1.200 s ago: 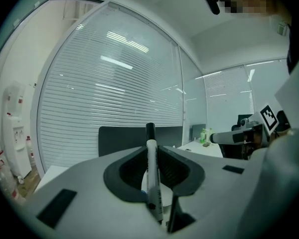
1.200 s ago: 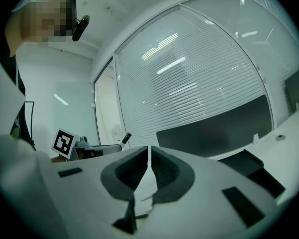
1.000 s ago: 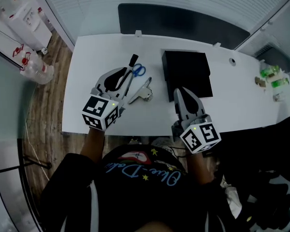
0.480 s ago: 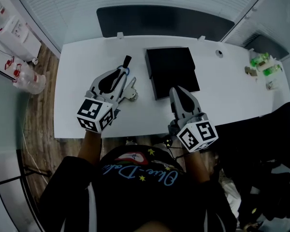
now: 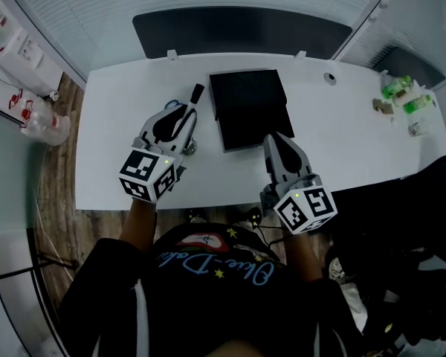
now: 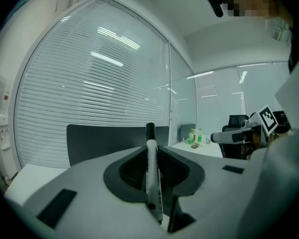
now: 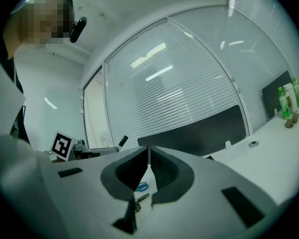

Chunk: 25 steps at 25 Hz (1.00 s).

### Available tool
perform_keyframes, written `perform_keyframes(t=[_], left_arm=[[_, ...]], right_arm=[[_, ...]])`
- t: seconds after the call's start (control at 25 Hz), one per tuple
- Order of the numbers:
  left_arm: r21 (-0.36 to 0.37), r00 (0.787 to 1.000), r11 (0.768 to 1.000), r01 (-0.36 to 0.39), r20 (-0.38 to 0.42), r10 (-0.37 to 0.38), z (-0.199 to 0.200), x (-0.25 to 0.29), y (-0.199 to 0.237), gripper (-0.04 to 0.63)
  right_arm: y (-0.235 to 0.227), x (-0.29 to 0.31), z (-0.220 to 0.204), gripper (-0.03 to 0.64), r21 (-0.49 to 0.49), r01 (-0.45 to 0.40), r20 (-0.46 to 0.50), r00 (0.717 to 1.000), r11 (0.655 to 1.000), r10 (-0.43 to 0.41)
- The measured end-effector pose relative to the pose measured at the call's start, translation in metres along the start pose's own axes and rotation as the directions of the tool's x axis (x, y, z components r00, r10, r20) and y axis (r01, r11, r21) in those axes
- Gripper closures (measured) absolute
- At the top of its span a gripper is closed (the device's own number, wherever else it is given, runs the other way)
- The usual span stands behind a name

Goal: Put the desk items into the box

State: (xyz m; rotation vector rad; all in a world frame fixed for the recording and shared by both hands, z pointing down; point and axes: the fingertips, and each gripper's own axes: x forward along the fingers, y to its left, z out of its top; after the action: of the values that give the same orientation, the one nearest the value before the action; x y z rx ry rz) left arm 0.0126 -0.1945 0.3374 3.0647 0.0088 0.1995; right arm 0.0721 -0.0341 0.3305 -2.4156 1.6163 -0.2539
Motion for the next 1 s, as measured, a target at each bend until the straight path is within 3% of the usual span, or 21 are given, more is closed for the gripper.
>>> perform_keyframes(t=[1.0], left_arm=[[0.043,0.999,0.999,-0.011,-0.037,0.012,0.006,0.061,-0.067,0.522]], right_arm=[[-0.083,-0.035,0.025,0.595,0.045,-0.021,0.034,0.999,0.999,0.019]])
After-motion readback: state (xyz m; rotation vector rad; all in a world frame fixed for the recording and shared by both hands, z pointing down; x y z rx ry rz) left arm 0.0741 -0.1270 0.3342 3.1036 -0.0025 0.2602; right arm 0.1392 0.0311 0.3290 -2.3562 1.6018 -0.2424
